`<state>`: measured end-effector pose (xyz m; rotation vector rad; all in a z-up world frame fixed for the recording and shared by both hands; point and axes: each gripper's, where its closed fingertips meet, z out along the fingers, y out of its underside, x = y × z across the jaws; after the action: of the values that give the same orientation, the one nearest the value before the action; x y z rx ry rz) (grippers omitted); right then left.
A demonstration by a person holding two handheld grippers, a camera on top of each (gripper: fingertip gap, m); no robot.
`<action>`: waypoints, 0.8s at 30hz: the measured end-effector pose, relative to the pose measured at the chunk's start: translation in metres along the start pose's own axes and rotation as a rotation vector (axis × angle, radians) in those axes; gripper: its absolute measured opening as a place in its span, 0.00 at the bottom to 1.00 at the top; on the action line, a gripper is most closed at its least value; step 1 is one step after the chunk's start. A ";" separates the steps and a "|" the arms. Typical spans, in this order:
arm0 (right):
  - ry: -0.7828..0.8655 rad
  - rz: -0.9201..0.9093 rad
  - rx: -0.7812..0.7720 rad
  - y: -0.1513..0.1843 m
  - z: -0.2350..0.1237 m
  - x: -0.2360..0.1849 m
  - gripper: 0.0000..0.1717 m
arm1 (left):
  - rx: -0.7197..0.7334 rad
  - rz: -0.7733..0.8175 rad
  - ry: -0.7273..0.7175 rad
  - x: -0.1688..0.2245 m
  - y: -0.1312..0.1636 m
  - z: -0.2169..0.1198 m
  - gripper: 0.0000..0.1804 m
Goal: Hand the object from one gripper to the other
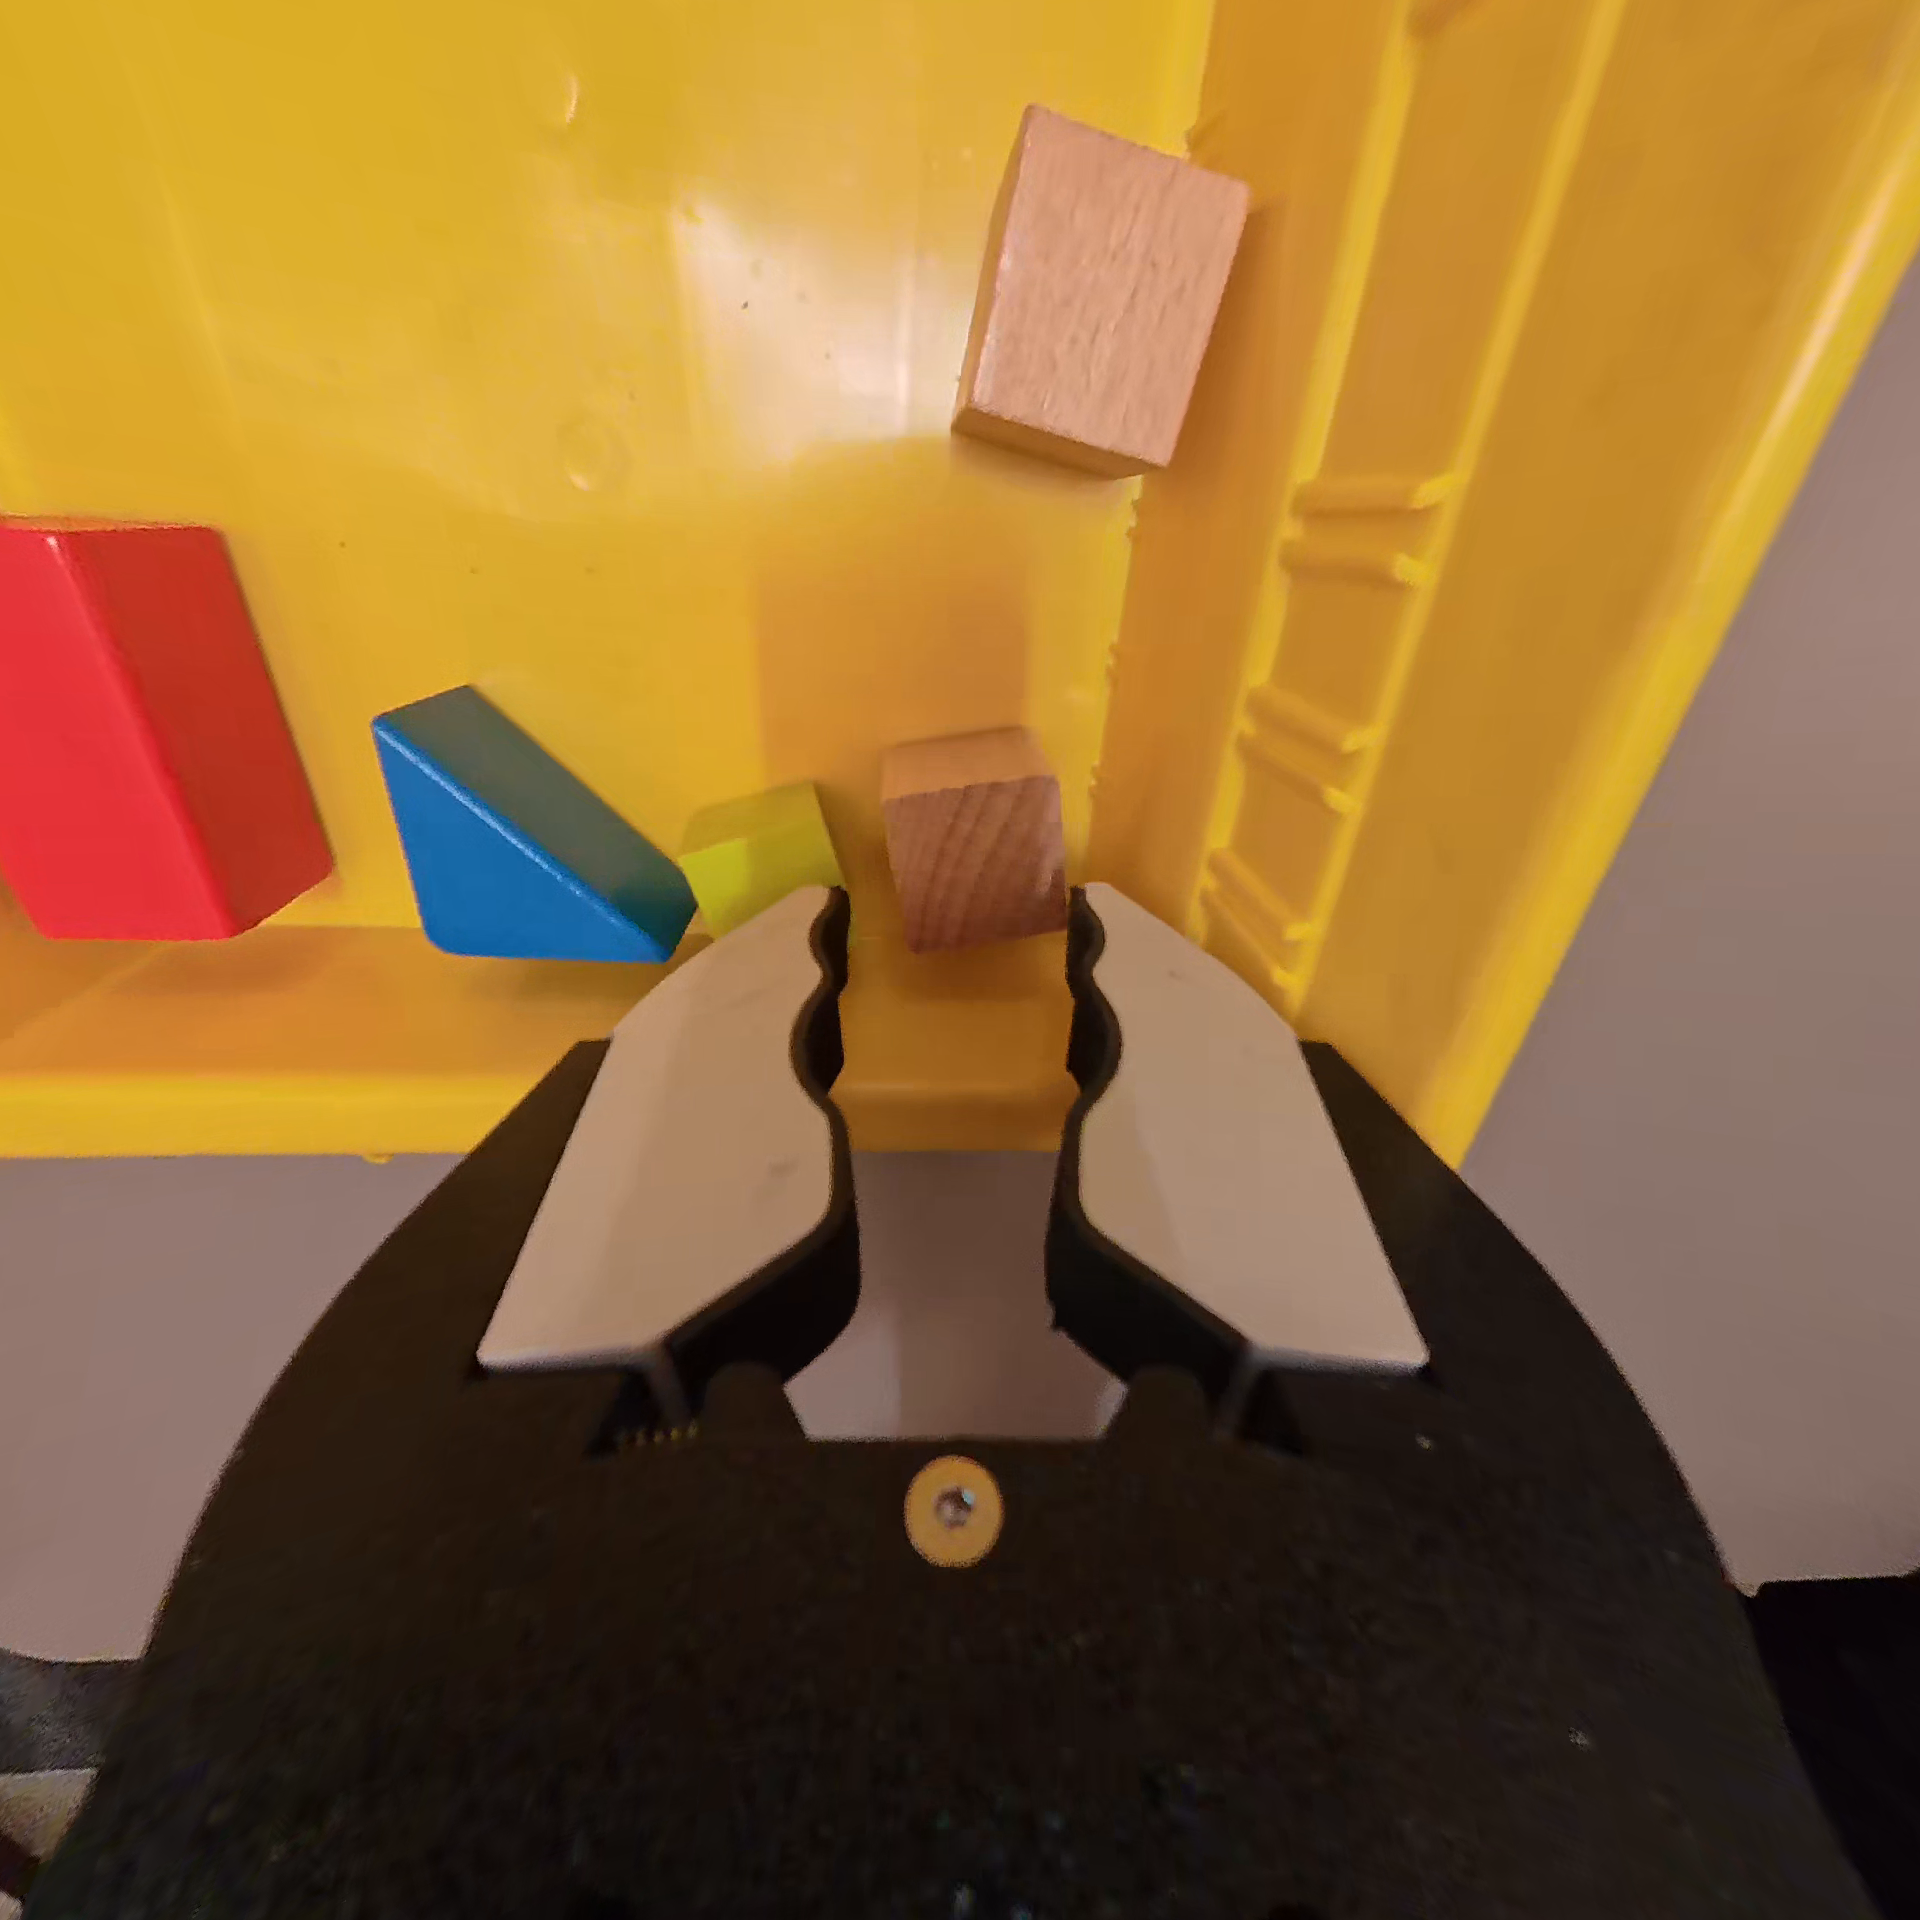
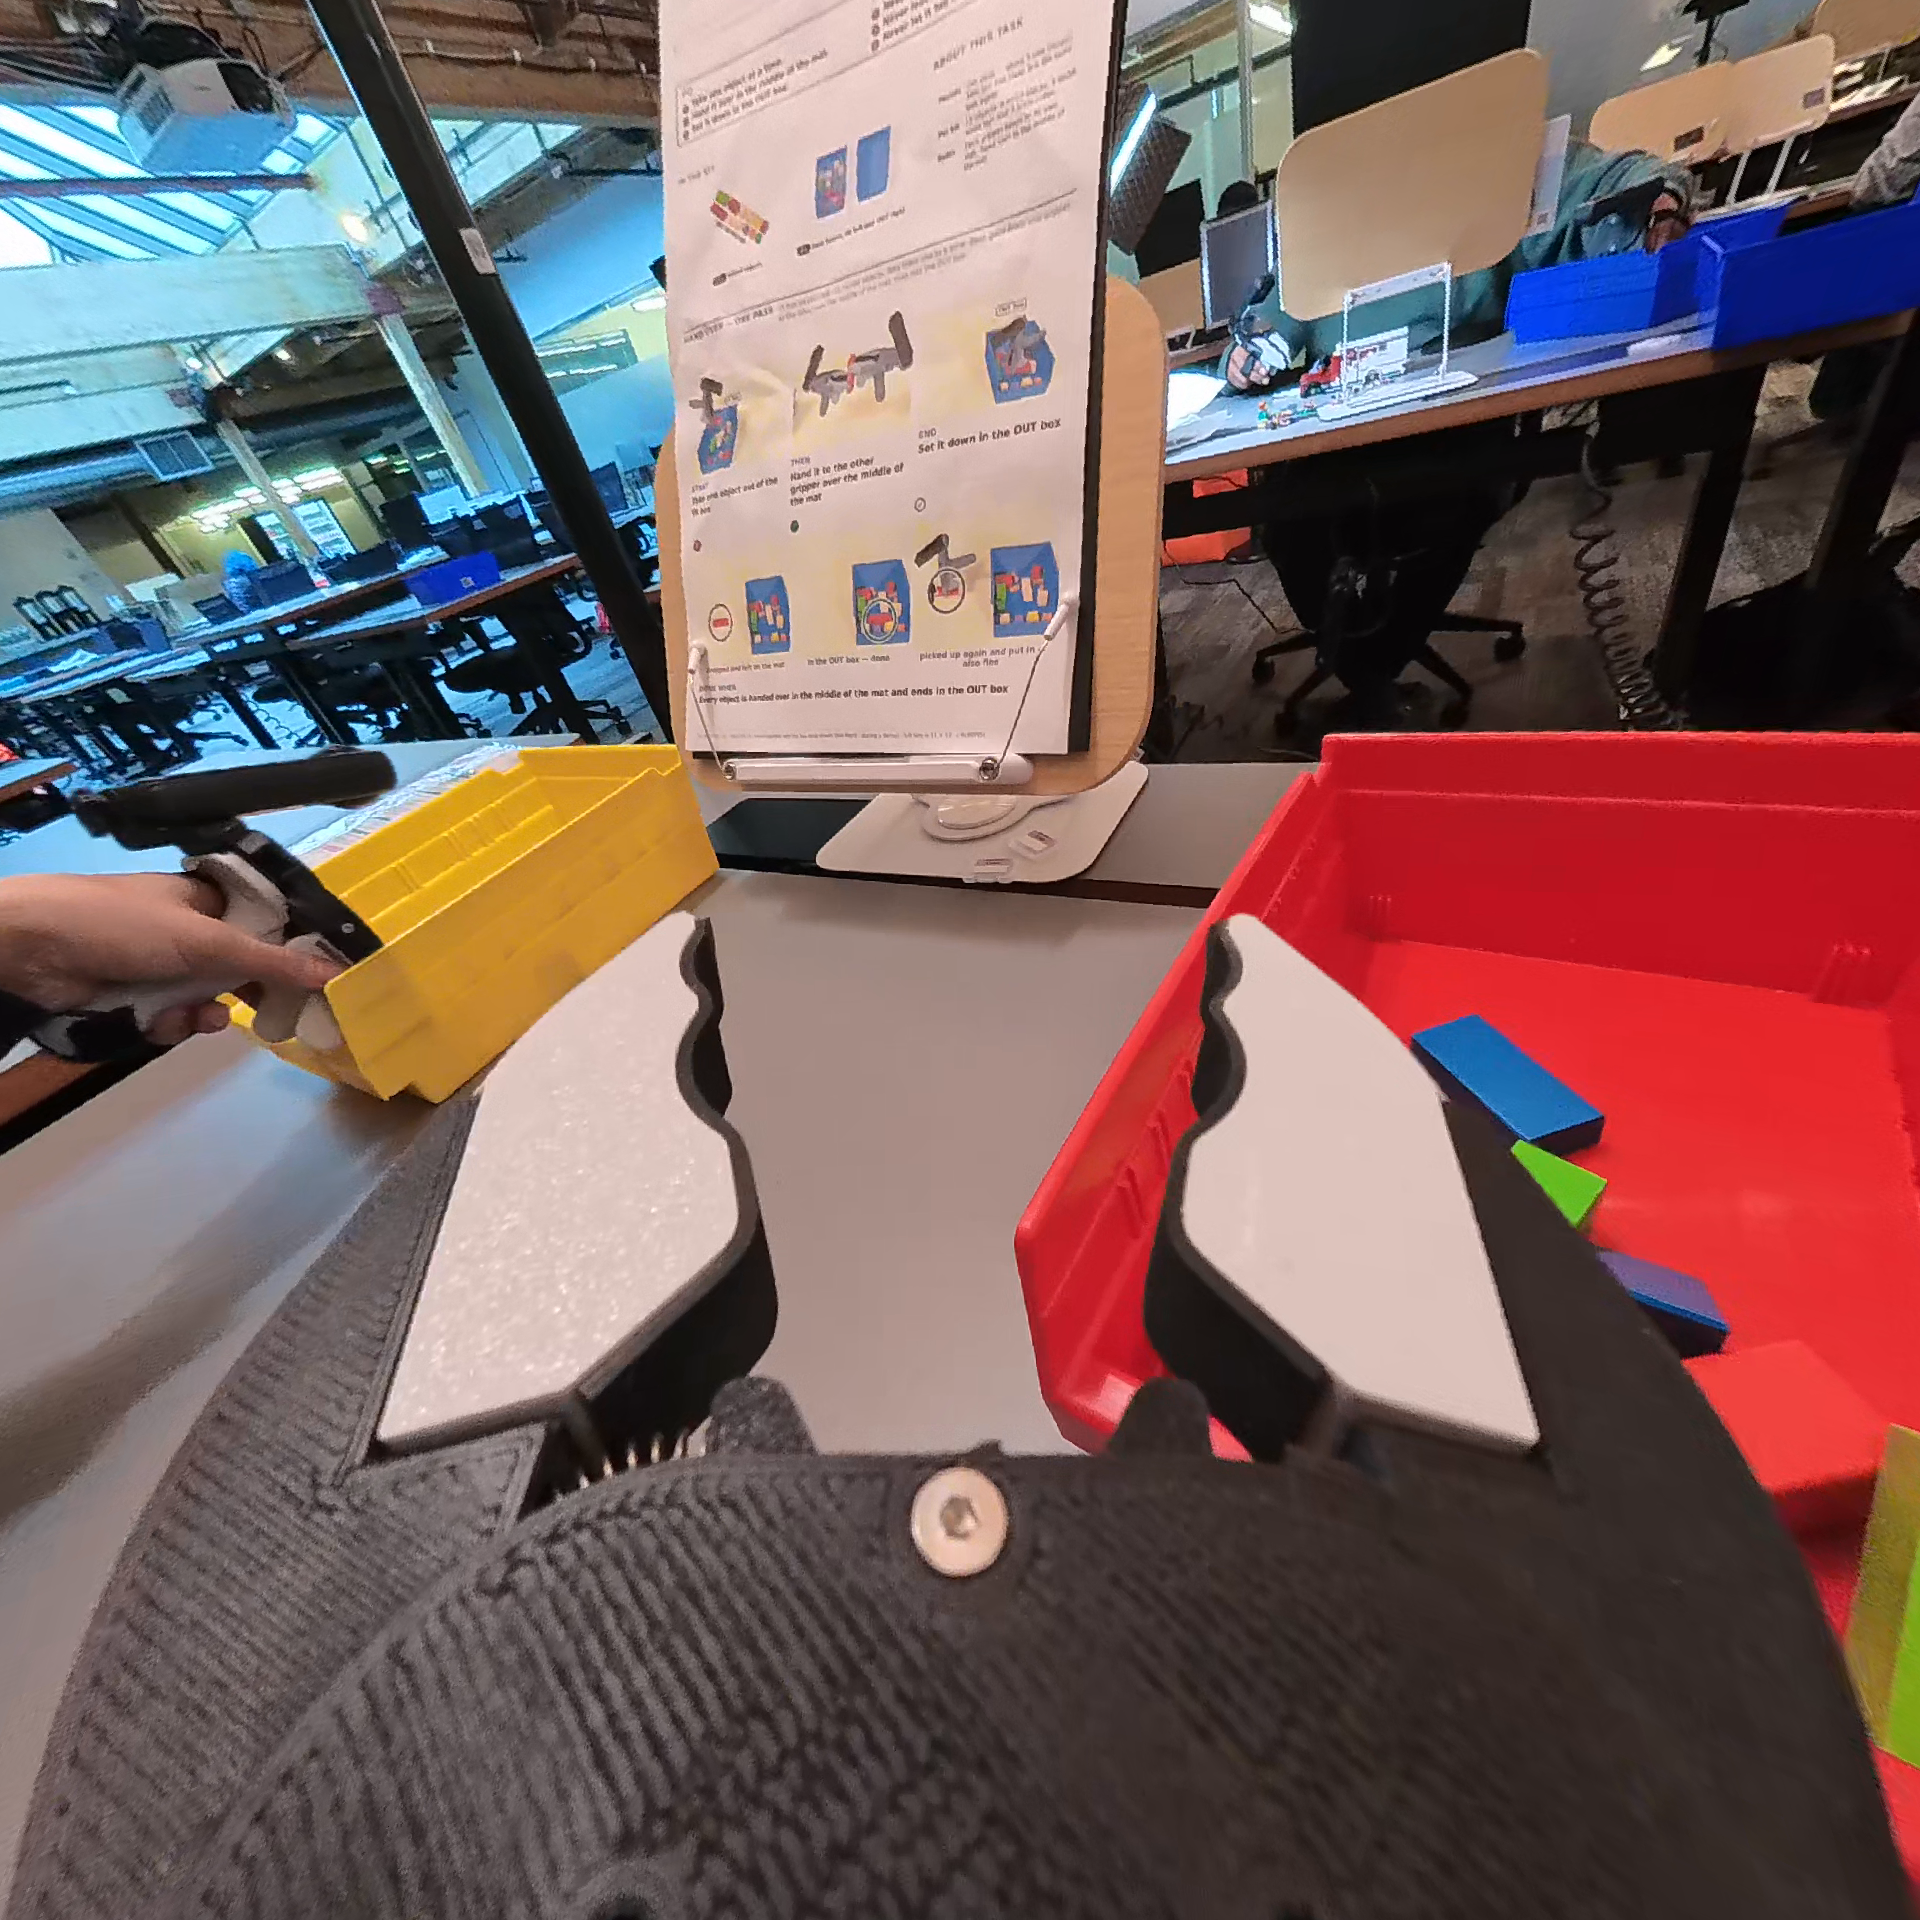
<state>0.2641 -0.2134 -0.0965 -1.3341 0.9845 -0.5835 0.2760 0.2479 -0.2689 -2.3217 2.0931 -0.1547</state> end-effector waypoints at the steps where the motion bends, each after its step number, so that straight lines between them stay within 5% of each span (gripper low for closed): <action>1: 0.000 0.000 0.003 -0.001 -0.001 0.000 0.52 | -0.002 0.000 0.009 0.001 0.000 0.000 0.21; 16: -0.019 0.006 0.031 -0.012 -0.009 -0.007 0.51 | 0.077 0.109 0.077 0.008 -0.005 -0.004 0.16; 21: -0.056 0.002 0.041 -0.017 -0.012 -0.016 0.48 | 0.388 0.198 0.103 0.018 -0.020 -0.074 0.16; 24: -0.135 0.002 0.043 -0.020 -0.010 -0.035 0.48 | 0.634 0.337 0.302 0.054 -0.010 -0.135 0.16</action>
<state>0.2419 -0.1926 -0.0681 -1.3163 0.8585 -0.5031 0.2803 0.2026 -0.1300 -1.6354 2.0926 -1.0387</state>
